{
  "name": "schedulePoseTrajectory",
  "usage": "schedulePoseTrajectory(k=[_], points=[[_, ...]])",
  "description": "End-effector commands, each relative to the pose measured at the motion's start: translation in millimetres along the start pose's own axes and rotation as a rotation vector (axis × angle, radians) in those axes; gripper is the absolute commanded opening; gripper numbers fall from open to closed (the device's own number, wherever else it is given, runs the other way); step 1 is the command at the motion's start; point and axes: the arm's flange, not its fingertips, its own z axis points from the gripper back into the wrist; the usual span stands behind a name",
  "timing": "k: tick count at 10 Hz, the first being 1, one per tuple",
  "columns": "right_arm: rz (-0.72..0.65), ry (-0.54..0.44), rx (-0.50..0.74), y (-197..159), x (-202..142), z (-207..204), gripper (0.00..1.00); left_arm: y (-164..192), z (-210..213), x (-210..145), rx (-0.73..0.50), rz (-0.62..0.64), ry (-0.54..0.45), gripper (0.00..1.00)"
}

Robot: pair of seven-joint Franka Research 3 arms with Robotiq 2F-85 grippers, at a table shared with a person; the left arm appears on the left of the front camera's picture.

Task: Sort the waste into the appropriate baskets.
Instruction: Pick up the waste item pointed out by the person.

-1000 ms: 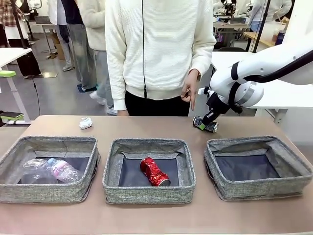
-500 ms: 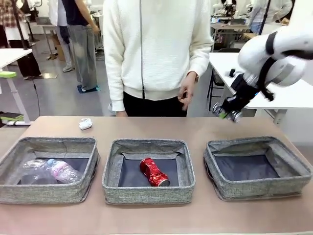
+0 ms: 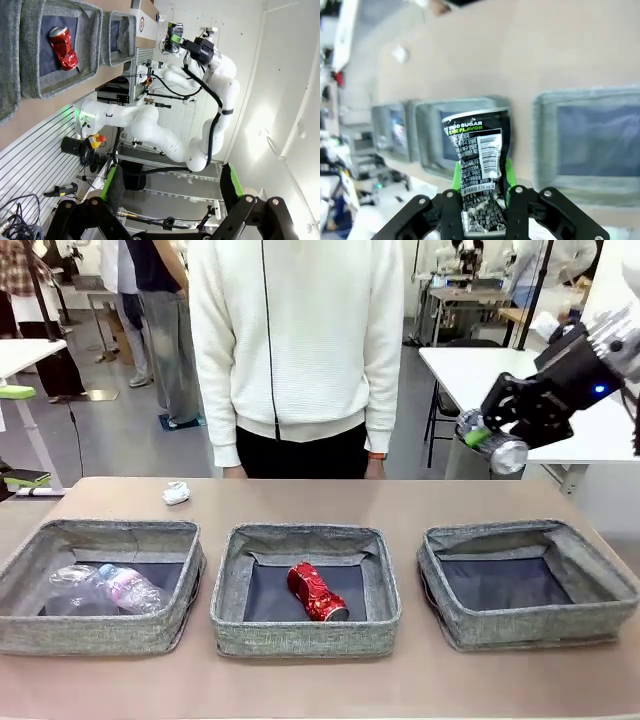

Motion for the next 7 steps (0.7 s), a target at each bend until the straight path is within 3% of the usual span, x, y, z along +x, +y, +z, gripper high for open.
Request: schedulePoseTrajectory(k=[1,2,4,5,6,7], points=[[-0.09,-0.099,-0.013,7,-8,-36,0.01,-5,0,-2,-0.02,0.013,0.002,1.0],[0.0,0.0,0.0,0,0,0,0.01,-5,0,-2,-0.02,0.013,0.002,1.0],[0.0,0.0,0.0,0,0,0,0.01,-5,0,-2,-0.02,0.013,0.002,1.0],[-0.048,-0.033,0.001,7,-11,-9,0.35,-5,0,-2,-0.02,0.013,0.002,1.0],[0.066,0.035,0.175,42,14,-44,0.35,-5,0,-2,-0.02,0.013,0.002,1.0],[0.093,0.052,0.196,94,29,-39,0.35,-5,0,-2,-0.02,0.013,0.002,1.0]])
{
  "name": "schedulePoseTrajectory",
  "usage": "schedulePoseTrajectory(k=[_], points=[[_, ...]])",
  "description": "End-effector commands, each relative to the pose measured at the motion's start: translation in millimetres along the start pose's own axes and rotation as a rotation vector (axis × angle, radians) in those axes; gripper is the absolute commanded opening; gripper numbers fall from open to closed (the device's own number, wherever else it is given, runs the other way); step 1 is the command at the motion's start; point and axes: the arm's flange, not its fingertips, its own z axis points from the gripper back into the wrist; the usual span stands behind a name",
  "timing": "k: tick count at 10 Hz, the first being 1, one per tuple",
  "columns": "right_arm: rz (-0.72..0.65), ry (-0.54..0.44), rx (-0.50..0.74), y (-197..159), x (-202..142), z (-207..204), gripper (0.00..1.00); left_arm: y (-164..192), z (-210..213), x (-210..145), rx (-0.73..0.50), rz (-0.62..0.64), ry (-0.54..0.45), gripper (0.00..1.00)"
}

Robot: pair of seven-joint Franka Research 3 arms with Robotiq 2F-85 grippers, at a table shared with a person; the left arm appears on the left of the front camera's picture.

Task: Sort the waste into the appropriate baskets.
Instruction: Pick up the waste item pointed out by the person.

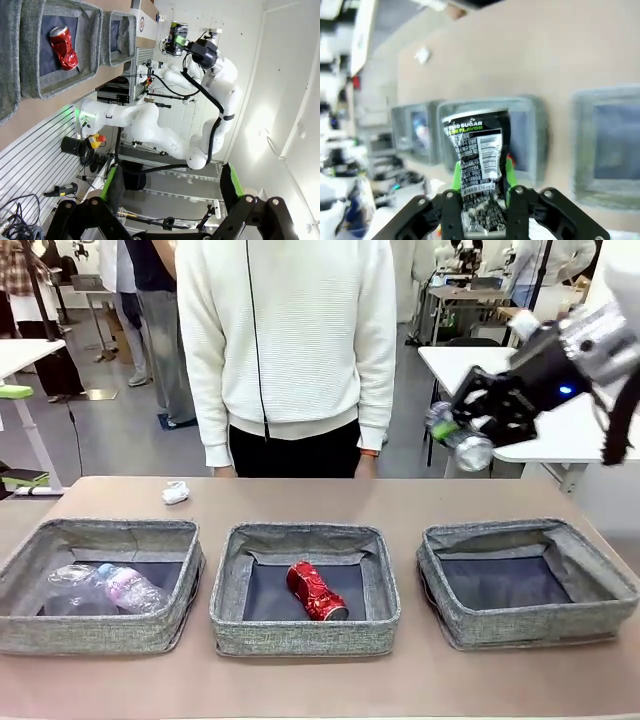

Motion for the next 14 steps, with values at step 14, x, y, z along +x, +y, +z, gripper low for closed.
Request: schedulePoseTrajectory(k=[14], points=[[0.015,0.169,-0.387,299,-23,-18,0.35,-5,0,-2,-0.02,0.013,0.002,1.0]])
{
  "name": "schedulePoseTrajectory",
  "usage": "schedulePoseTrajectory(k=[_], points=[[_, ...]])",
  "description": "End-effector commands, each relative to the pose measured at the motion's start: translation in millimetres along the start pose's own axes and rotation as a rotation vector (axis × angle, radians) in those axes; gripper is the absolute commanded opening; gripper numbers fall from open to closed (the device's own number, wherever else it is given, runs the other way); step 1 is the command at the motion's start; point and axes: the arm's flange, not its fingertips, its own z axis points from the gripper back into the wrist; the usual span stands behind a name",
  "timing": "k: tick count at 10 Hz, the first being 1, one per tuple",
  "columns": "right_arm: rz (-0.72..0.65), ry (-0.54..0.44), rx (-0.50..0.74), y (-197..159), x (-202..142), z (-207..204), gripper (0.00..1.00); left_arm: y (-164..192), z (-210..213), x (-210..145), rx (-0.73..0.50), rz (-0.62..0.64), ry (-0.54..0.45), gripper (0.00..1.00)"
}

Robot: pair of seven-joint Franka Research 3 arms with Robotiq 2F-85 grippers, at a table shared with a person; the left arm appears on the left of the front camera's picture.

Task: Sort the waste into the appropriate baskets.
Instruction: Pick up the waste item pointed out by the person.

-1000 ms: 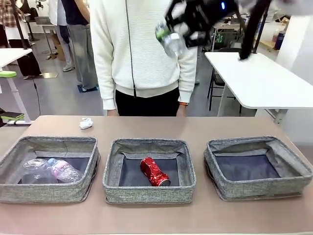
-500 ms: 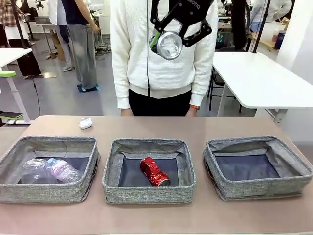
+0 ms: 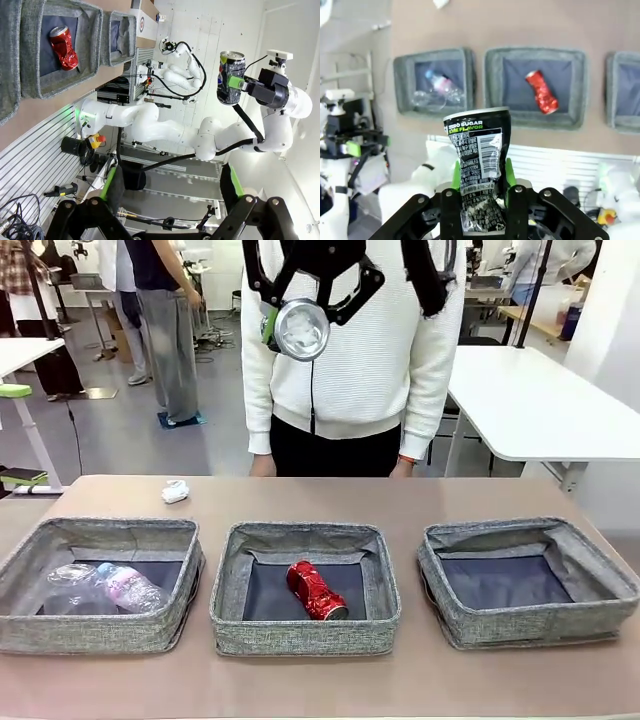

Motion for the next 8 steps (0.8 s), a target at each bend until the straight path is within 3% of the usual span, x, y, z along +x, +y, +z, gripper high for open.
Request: schedulePoseTrajectory(k=[1,2,3,8], points=[[-0.029,-0.068,-0.025,10,13,10,0.35,-5,0,-2,-0.02,0.012,0.003,1.0],[-0.026,-0.12,-0.041,8,18,12,0.35,-5,0,-2,-0.02,0.012,0.003,1.0],[0.005,-0.016,-0.012,1,7,0,0.35,-5,0,-2,-0.02,0.012,0.003,1.0],[0.005,-0.016,-0.012,1,7,0,0.35,-5,0,-2,-0.02,0.012,0.003,1.0]])
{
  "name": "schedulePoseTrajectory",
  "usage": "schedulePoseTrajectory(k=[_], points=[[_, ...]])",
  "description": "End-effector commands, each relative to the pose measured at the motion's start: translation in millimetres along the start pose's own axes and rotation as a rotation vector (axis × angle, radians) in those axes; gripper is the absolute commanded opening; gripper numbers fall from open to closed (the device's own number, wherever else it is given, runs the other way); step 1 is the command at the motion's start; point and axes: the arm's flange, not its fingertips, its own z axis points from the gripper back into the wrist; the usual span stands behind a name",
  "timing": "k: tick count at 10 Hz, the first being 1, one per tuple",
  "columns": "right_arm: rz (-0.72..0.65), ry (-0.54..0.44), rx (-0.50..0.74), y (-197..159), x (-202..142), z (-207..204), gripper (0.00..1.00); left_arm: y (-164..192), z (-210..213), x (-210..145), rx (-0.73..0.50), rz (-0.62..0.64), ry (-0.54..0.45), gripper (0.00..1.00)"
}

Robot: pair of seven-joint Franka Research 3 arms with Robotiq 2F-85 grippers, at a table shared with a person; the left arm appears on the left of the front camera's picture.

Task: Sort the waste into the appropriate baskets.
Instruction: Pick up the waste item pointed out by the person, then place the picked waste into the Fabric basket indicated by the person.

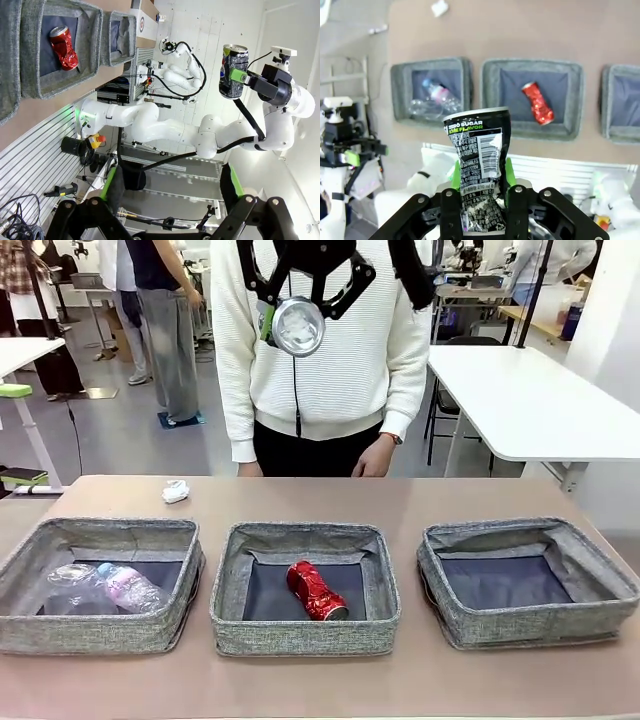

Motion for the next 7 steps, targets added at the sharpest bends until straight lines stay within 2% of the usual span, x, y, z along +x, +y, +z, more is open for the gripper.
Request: schedulePoseTrajectory(k=[1,7], points=[[-0.016,0.016,0.011,-3.7,-2.2,-0.7,0.35,-4.8,-0.2,-1.8,-0.02,0.012,0.003,1.0],[-0.016,0.016,0.011,-3.7,-2.2,-0.7,0.35,-4.8,-0.2,-1.8,-0.02,0.012,0.003,1.0]])
